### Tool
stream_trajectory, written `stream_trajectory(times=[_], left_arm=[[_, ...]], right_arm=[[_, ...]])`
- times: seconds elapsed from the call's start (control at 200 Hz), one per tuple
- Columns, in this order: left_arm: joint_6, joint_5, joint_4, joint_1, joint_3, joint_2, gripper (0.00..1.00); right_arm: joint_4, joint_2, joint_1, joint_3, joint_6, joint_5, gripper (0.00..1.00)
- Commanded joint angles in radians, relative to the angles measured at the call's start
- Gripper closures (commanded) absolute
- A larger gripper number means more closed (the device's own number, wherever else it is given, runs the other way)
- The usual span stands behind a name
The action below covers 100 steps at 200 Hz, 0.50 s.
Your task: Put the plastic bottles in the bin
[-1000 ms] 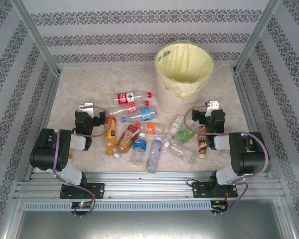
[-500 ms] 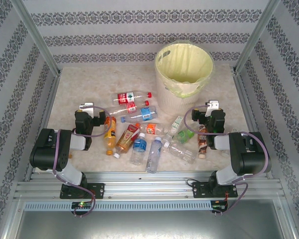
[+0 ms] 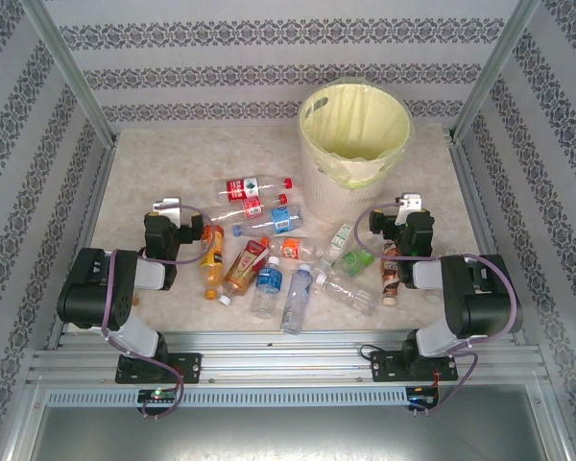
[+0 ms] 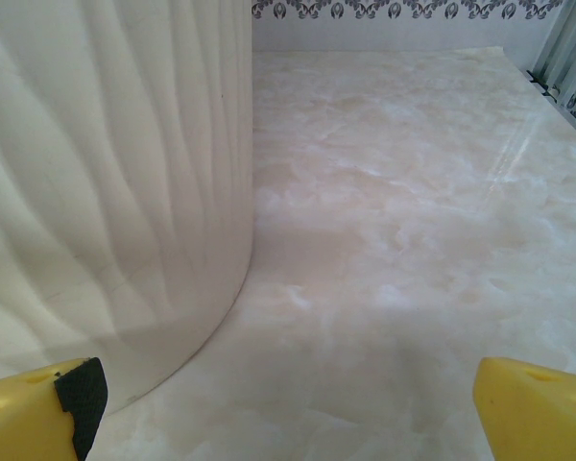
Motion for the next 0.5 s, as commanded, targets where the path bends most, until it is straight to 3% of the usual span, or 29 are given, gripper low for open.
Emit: stream_trajectory(times=[0.0,0.355,0.495], left_arm=[[-0.013,-0.019,0.013,-0.002,-0.009,-0.019,0.0],[-0.016,-0.072,-0.232,-0.025,0.01,-0.298,0.0],[-0.054,-0.086,-0.447,-0.063,0.093,-0.428,0.0]], right_arm=[[0.029,-0.027,0.004,-0.002,-0.006,-0.029,0.02],[-0.245,-0.339,0.021,-0.024,0.038,-0.004,0.02],[-0.523,-0.496,0.067,0.019,0.086,0.098,0.02]])
